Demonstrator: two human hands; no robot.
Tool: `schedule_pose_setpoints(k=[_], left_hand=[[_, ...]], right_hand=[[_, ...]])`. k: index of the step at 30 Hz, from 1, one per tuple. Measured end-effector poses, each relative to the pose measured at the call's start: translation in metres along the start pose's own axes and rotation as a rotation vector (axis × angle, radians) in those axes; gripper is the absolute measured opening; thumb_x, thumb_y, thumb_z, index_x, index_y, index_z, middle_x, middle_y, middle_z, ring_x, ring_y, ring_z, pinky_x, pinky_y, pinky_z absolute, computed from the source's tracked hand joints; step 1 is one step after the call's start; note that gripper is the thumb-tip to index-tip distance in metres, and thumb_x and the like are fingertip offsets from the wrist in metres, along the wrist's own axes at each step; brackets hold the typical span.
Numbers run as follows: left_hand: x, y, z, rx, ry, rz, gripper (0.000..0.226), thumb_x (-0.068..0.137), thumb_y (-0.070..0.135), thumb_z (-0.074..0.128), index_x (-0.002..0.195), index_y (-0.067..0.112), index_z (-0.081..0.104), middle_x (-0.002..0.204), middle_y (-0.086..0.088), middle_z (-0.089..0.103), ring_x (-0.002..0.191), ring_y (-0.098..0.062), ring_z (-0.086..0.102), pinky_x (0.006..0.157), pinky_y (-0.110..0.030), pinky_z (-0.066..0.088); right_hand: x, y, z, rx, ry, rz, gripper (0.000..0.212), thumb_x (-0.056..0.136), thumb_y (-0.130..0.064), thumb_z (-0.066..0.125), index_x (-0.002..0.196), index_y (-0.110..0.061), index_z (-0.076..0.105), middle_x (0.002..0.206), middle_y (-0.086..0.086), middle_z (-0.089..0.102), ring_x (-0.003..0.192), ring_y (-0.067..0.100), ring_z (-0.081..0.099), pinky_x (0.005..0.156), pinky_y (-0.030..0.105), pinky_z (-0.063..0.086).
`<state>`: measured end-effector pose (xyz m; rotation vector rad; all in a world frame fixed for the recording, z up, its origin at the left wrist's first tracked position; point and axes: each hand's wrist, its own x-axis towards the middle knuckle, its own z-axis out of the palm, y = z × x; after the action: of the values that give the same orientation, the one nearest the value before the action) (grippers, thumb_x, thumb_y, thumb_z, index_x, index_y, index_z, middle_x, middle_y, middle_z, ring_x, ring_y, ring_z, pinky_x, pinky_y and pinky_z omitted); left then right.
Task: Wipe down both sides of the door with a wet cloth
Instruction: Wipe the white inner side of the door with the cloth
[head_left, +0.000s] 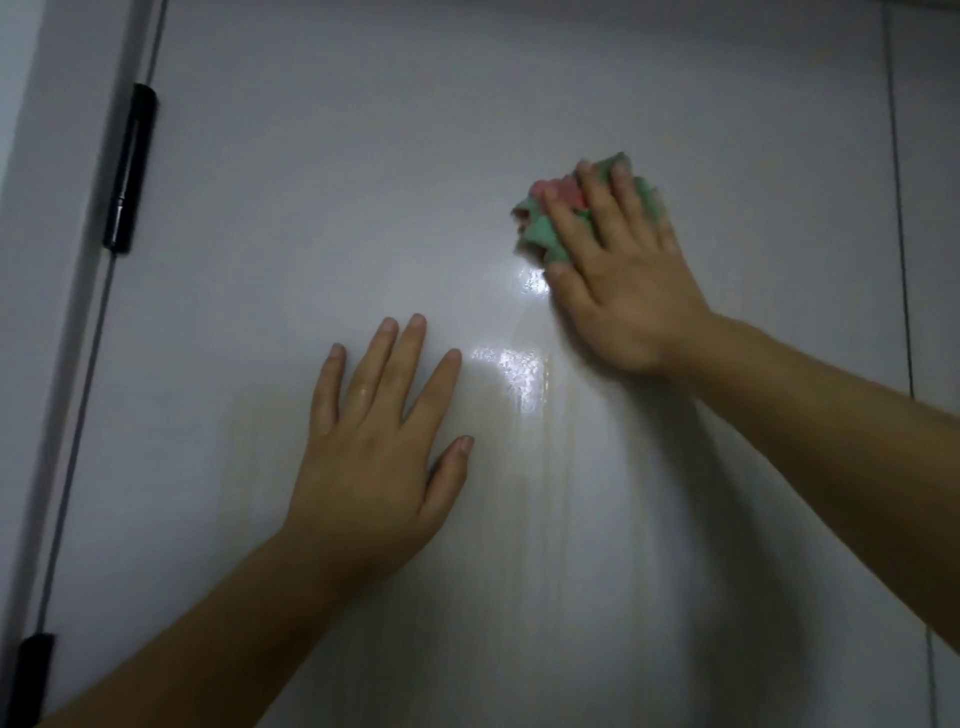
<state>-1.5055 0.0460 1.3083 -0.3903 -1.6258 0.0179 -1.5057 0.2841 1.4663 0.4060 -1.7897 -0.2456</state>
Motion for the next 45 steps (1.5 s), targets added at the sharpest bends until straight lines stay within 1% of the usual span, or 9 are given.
schedule_pose_setpoints(k=[6, 11, 13, 18, 24, 30, 36, 42, 45], left_hand=[[0.003, 0.022, 0.005, 0.002, -0.042, -0.016, 0.068, 0.103, 0.049, 0.032, 0.158, 0.01, 0.039, 0.169, -0.019, 0.025, 0.158, -0.035, 0.02, 0.125, -0.062, 0.015], [0.014, 0.041, 0.008, -0.013, -0.054, 0.02, 0.068, 0.103, 0.049, 0.03, 0.159, 0.011, 0.037, 0.17, -0.018, 0.023, 0.159, -0.034, 0.018, 0.127, -0.059, 0.013], [0.019, 0.05, 0.009, -0.022, -0.048, 0.036, 0.067, 0.103, 0.048, 0.032, 0.158, 0.01, 0.039, 0.169, -0.018, 0.024, 0.159, -0.034, 0.019, 0.127, -0.057, 0.013], [0.023, 0.076, 0.014, -0.029, -0.069, 0.074, 0.067, 0.102, 0.046, 0.034, 0.157, 0.008, 0.041, 0.168, -0.019, 0.025, 0.158, -0.034, 0.021, 0.127, -0.058, 0.014], [0.037, 0.1, 0.018, -0.026, -0.119, 0.083, 0.068, 0.103, 0.05, 0.028, 0.16, 0.012, 0.037, 0.171, -0.015, 0.021, 0.16, -0.032, 0.015, 0.127, -0.057, 0.011], [0.039, 0.116, 0.021, -0.015, -0.112, 0.039, 0.07, 0.101, 0.05, 0.03, 0.157, 0.008, 0.04, 0.168, -0.02, 0.025, 0.158, -0.036, 0.019, 0.124, -0.066, 0.015], [0.052, 0.142, 0.026, -0.04, -0.114, 0.104, 0.069, 0.103, 0.049, 0.029, 0.159, 0.01, 0.037, 0.17, -0.017, 0.021, 0.159, -0.034, 0.016, 0.127, -0.057, 0.012], [0.057, 0.168, 0.034, -0.032, -0.13, 0.131, 0.069, 0.102, 0.05, 0.03, 0.158, 0.011, 0.039, 0.169, -0.019, 0.023, 0.159, -0.036, 0.017, 0.126, -0.061, 0.014], [0.057, 0.172, 0.036, 0.003, -0.143, 0.111, 0.069, 0.102, 0.05, 0.03, 0.158, 0.011, 0.04, 0.169, -0.02, 0.022, 0.158, -0.038, 0.017, 0.125, -0.064, 0.015]], right_hand=[[-0.083, -0.005, 0.02, -0.067, -0.034, -0.357, 0.063, 0.106, -0.049, 0.026, 0.164, -0.029, 0.012, 0.172, 0.007, 0.006, 0.158, 0.03, -0.004, 0.128, 0.051, 0.002], [-0.036, 0.048, -0.002, 0.01, -0.01, -0.012, 0.064, 0.104, -0.05, 0.019, 0.163, -0.033, 0.003, 0.172, 0.006, -0.003, 0.158, 0.028, -0.012, 0.127, 0.051, -0.004], [-0.049, 0.042, 0.005, -0.002, 0.017, -0.037, 0.065, 0.104, -0.05, 0.019, 0.164, -0.031, 0.001, 0.172, 0.007, -0.004, 0.157, 0.029, -0.012, 0.127, 0.053, -0.004], [-0.116, 0.041, 0.02, -0.05, -0.037, -0.319, 0.063, 0.106, -0.048, 0.026, 0.164, -0.027, 0.012, 0.172, 0.008, 0.005, 0.158, 0.029, -0.006, 0.127, 0.054, 0.005], [-0.068, 0.086, 0.0, 0.029, -0.01, 0.05, 0.064, 0.104, -0.05, 0.015, 0.163, -0.033, -0.002, 0.172, 0.005, -0.007, 0.157, 0.027, -0.015, 0.127, 0.053, -0.005], [-0.133, 0.081, 0.019, -0.056, -0.044, -0.28, 0.064, 0.106, -0.048, 0.027, 0.164, -0.027, 0.011, 0.172, 0.007, 0.003, 0.158, 0.029, -0.008, 0.128, 0.053, 0.002], [-0.079, 0.146, -0.004, 0.028, 0.005, 0.132, 0.062, 0.105, -0.05, 0.017, 0.162, -0.035, -0.004, 0.172, 0.005, -0.008, 0.157, 0.027, -0.015, 0.127, 0.054, -0.003], [-0.167, 0.125, 0.023, -0.012, -0.02, -0.142, 0.064, 0.107, -0.046, 0.026, 0.164, -0.028, 0.006, 0.172, 0.008, 0.0, 0.158, 0.03, -0.008, 0.127, 0.056, 0.005], [-0.142, 0.166, 0.01, -0.009, -0.004, -0.028, 0.062, 0.106, -0.049, 0.021, 0.163, -0.034, 0.003, 0.172, 0.007, 0.001, 0.158, 0.029, -0.008, 0.127, 0.055, 0.004]])
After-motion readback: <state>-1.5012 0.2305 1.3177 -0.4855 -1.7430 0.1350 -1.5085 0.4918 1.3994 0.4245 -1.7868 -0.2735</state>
